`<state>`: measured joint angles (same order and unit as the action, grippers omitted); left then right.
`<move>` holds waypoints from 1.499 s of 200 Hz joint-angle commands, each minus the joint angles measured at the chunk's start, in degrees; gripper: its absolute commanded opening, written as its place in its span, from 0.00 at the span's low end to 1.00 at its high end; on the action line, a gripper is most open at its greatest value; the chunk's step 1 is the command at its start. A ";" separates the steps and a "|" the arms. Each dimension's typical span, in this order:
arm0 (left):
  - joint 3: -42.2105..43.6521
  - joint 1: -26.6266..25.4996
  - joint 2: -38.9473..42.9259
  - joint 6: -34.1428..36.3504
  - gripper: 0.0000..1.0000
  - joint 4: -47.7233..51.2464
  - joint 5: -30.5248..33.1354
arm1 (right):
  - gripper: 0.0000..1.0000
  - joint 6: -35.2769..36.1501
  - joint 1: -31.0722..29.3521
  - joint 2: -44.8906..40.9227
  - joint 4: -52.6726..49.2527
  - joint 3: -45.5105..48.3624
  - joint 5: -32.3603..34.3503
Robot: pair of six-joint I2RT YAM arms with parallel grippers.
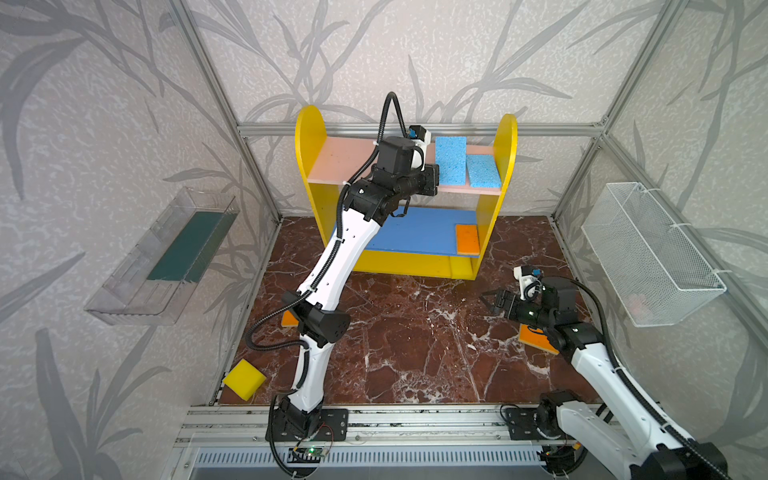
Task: Place and organize the cleaning sponges onto the shelf
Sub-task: 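Lower the blue sponge onto the pink shelf beside the first blue sponge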
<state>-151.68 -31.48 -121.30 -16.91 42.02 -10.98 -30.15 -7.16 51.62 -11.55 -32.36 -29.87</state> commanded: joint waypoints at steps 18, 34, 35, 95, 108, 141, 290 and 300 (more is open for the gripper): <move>-1.61 1.10 -0.63 -1.79 0.34 -0.50 -1.33 | 0.95 0.53 0.30 -0.02 1.09 0.45 -0.37; -1.55 1.25 -0.54 -1.99 0.37 -0.52 -1.47 | 0.95 0.62 0.30 -0.24 0.92 0.50 -0.37; -1.53 1.25 -0.53 -2.03 0.37 -0.53 -1.44 | 0.95 0.62 0.30 -0.26 0.92 0.52 -0.37; 0.53 1.27 -0.29 -4.34 0.37 -2.06 -2.90 | 0.95 0.80 0.26 -0.73 0.61 0.64 -0.28; 1.02 1.20 -0.27 -4.62 0.37 -2.22 -3.50 | 0.95 0.84 0.30 -0.81 0.57 0.72 -0.24; 1.40 1.23 -0.35 -4.72 0.39 -1.92 -4.46 | 0.95 0.97 0.30 -0.97 0.30 0.89 0.07; 3.49 0.24 -0.53 -6.12 0.23 -1.87 -4.80 | 0.95 1.05 0.30 -0.90 0.30 1.01 0.51; 3.53 0.11 -0.60 -6.27 0.19 -1.92 -4.83 | 0.95 1.06 0.30 -0.90 0.32 1.02 0.51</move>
<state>-149.01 -31.03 -121.30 -22.94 38.54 -15.33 -29.91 -7.16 51.40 -11.62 -31.97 -29.50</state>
